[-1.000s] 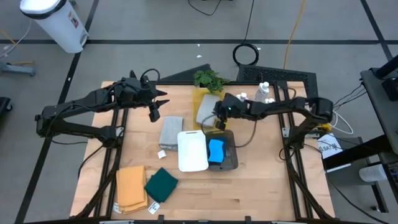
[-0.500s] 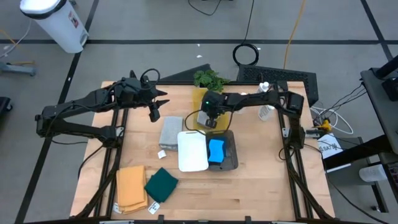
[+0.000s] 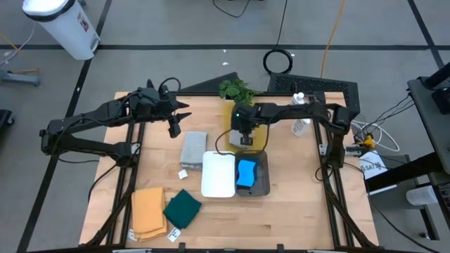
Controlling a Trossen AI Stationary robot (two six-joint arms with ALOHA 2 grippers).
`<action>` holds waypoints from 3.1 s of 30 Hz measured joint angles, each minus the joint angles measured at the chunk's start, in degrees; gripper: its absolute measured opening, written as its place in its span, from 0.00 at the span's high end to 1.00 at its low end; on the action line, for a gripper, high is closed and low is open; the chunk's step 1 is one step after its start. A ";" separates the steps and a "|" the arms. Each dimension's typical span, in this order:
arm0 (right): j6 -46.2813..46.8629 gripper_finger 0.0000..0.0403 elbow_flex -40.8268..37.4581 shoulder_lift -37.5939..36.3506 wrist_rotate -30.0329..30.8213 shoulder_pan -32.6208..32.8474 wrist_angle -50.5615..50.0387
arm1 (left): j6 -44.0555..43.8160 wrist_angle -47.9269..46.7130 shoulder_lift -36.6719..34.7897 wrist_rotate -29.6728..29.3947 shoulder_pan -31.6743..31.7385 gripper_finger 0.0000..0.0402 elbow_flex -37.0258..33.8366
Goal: Pick & Place Kitchen Items
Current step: Put the left gray microfiber into the yellow bin, then put the gray microfiber into the yellow bin
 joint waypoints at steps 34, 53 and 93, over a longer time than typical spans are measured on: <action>7.00 0.94 0.00 -18.42 -0.10 11.28 -0.19 | 11.21 -11.84 37.36 28.90 23.31 0.17 0.00; 6.80 0.95 -5.42 -18.42 0.01 11.26 1.86 | 14.24 -15.40 49.99 31.40 21.14 0.17 0.24; 6.95 0.96 -5.46 -18.42 0.12 11.26 5.90 | 10.10 -17.30 32.40 4.61 12.44 0.95 -0.26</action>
